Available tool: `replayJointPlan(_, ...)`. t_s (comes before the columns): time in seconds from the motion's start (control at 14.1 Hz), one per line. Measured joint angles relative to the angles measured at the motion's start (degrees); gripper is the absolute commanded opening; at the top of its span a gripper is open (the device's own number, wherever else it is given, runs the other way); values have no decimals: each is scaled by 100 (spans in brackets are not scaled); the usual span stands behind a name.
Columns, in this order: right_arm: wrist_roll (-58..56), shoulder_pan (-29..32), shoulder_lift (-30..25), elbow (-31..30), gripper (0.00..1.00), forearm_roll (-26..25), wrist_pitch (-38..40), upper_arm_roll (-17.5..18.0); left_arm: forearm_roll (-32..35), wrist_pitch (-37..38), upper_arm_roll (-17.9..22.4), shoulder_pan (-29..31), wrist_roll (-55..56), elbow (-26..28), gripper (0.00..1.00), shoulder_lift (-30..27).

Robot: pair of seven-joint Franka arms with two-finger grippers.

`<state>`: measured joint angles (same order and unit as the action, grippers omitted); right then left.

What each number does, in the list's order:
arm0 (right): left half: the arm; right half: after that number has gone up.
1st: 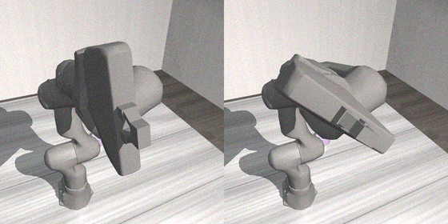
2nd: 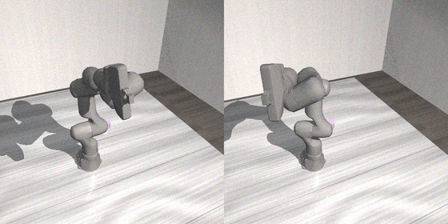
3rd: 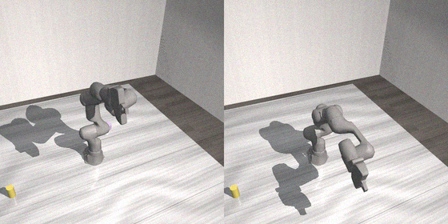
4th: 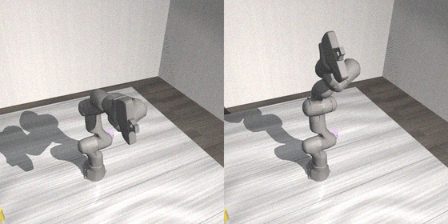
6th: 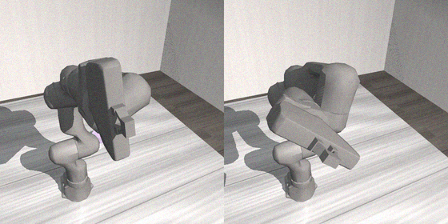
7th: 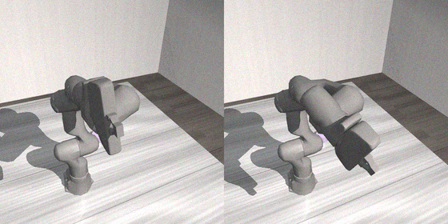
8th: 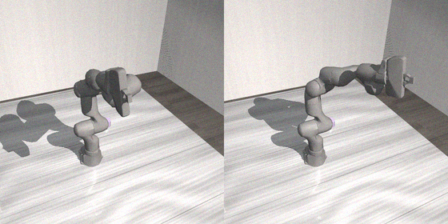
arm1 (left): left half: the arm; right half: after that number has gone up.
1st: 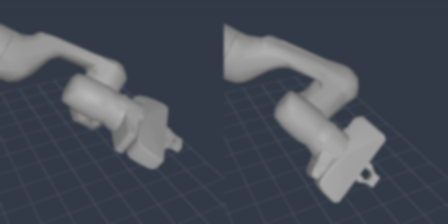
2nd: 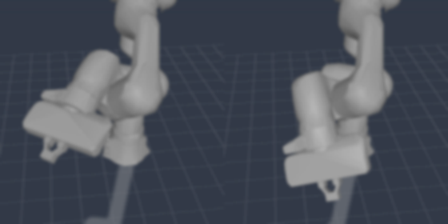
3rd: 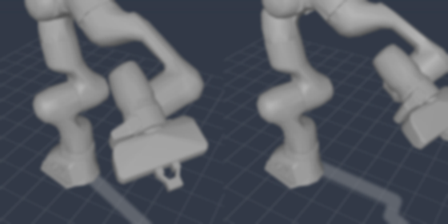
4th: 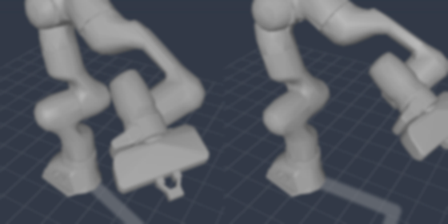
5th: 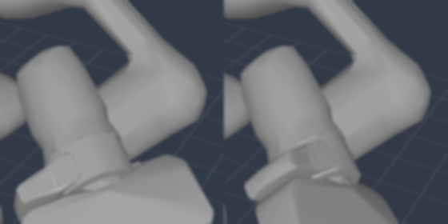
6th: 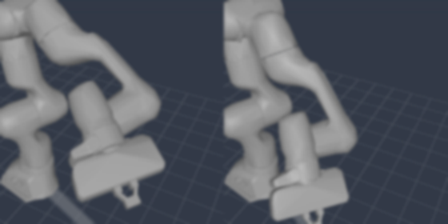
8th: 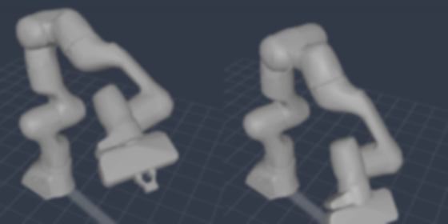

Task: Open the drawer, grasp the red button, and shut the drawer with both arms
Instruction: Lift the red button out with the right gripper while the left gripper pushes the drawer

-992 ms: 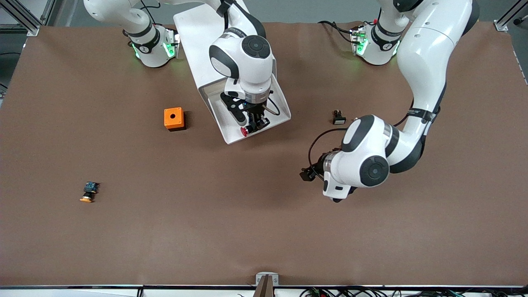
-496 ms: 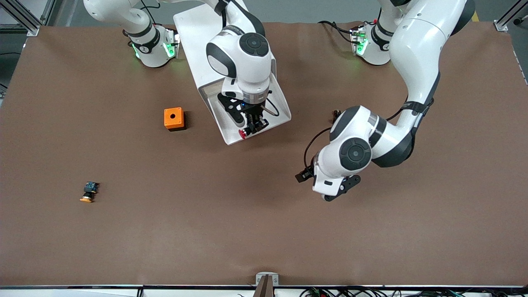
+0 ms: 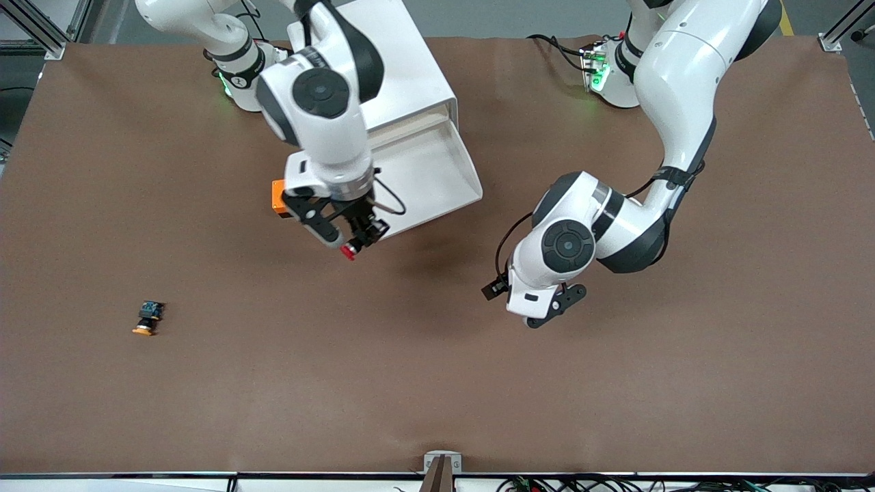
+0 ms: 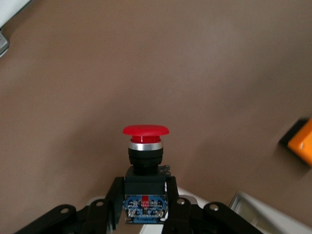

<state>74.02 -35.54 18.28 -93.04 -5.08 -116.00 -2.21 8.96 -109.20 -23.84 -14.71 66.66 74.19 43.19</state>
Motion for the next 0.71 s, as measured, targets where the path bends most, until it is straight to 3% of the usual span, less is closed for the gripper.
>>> replayJointPlan(0.43, -2831, 1176, 12, -70, 0, 306, 76, -15, 60, -12, -13, -746, 30, 216, 100, 0)
replayJointPlan(0.71, -4810, 2094, 31, -142, 0, 374, 77, -26, 60, -12, -65, -931, 31, 255, 100, 0)
